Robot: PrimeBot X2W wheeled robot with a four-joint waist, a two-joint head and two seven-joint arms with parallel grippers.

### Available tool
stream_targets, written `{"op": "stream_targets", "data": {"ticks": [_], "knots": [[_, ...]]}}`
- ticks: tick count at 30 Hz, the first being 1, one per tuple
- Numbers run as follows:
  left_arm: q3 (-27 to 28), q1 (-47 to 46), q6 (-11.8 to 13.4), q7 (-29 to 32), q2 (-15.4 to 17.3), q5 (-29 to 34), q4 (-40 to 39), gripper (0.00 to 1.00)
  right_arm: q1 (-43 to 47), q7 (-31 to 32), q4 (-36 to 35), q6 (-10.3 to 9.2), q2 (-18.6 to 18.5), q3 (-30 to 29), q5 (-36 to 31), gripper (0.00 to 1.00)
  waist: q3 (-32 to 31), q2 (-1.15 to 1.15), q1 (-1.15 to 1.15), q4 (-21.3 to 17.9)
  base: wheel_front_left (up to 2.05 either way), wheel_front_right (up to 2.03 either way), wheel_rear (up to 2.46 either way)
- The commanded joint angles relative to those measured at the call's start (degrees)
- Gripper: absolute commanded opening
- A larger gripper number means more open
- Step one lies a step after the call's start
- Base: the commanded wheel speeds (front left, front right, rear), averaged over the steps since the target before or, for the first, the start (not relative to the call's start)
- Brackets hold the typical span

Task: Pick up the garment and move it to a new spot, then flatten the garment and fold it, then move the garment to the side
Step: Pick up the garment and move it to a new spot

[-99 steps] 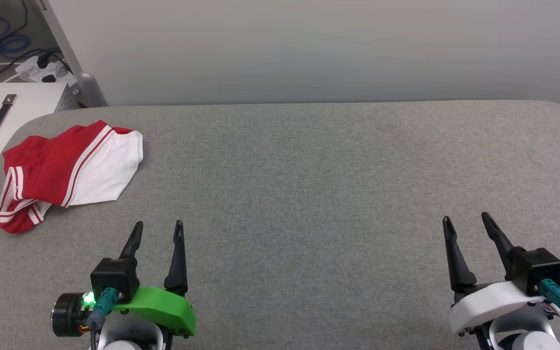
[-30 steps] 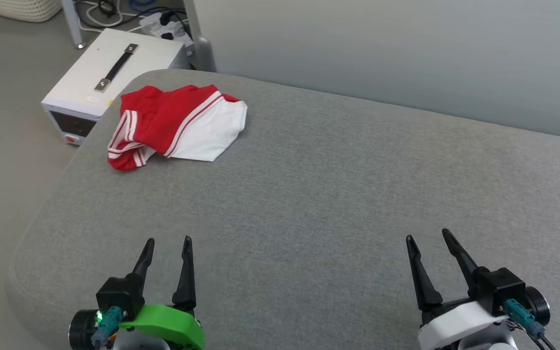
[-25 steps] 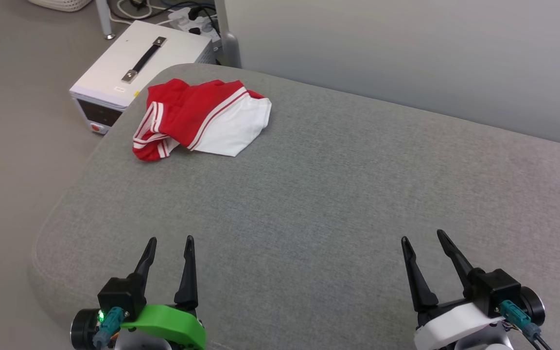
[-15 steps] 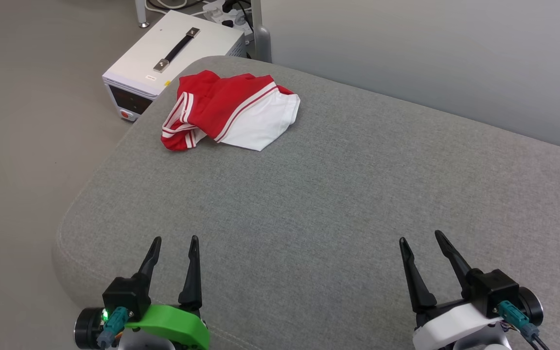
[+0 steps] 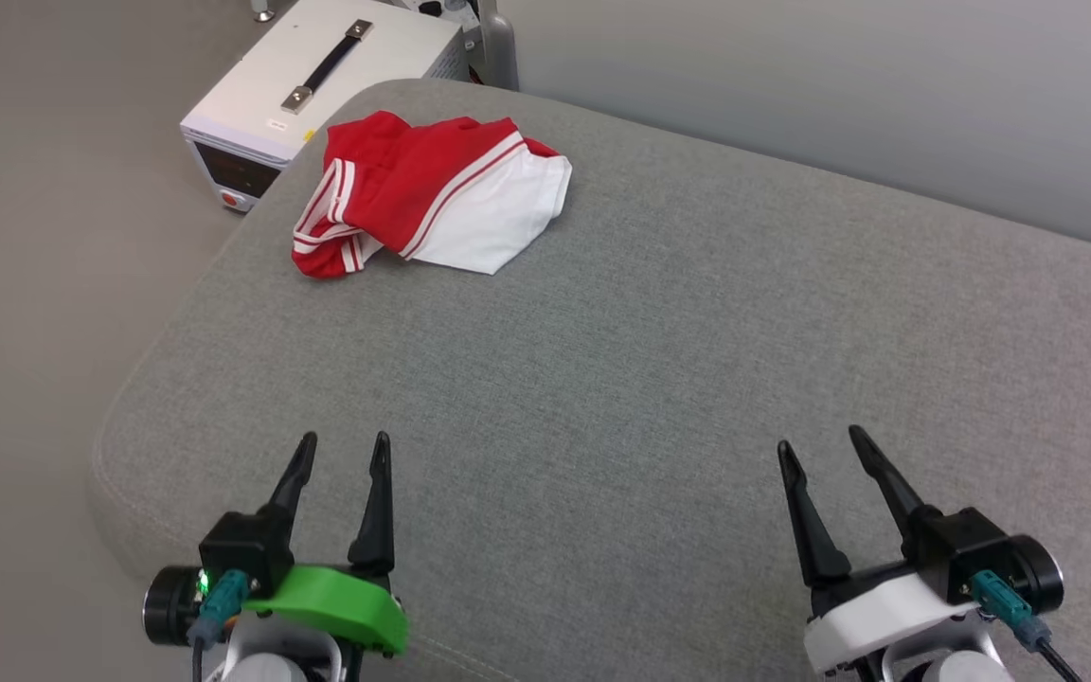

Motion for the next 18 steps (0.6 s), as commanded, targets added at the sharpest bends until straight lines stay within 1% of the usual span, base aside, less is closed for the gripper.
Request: {"op": "stream_targets", "data": {"ticks": [1,4,6,9,11,14,18], "knots": [[0.4,-2.7,-0.5,-0.3,-0.2,0.2,0.7,1.0,-1.7,-0.3,-0.9,-0.04,-0.1,0.2,-1.2,1.0,3.4,0.0,0.0,-2.2,0.0,0.0,0.0],[0.8,-7.2,-1.4,-0.3,0.6,0.8,2.8,1.0,-3.3,-0.3,-2.5,-0.04,-0.1,0.3,-2.9,1.0,6.9,0.0,0.0,-3.8,0.0,0.0,0.0],[0.7,-11.2,-2.1,-0.3,2.0,1.0,5.3,1.0,-4.4,-0.3,-3.3,-0.04,-0.2,0.5,-4.0,1.0,9.5,0.0,0.0,-5.3,0.0,0.0,0.0],[0.3,-18.5,-2.7,0.1,5.2,0.5,10.7,1.0,-6.1,-0.1,-5.0,-0.04,-0.4,0.4,-4.5,1.0,12.9,0.0,0.0,-7.6,0.0,0.0,0.0],[-0.2,-23.9,-3.0,2.2,7.7,-0.4,13.9,1.0,-7.1,0.2,-6.2,-0.04,-0.6,0.4,-4.8,1.0,15.1,0.0,0.0,-9.0,0.0,0.0,0.0],[-1.2,-31.9,-3.2,5.2,11.2,-2.4,16.6,1.0,-8.3,0.8,-8.2,-0.04,-1.1,0.4,-5.1,1.0,18.2,0.0,0.0,-10.7,0.0,0.0,0.0],[-5.5,-41.0,-3.3,12.5,17.1,-6.8,20.1,1.0,-9.4,1.6,-10.9,-0.04,-1.6,0.4,-5.6,1.0,22.1,0.0,0.0,-13.0,0.0,0.0,0.0]]}}
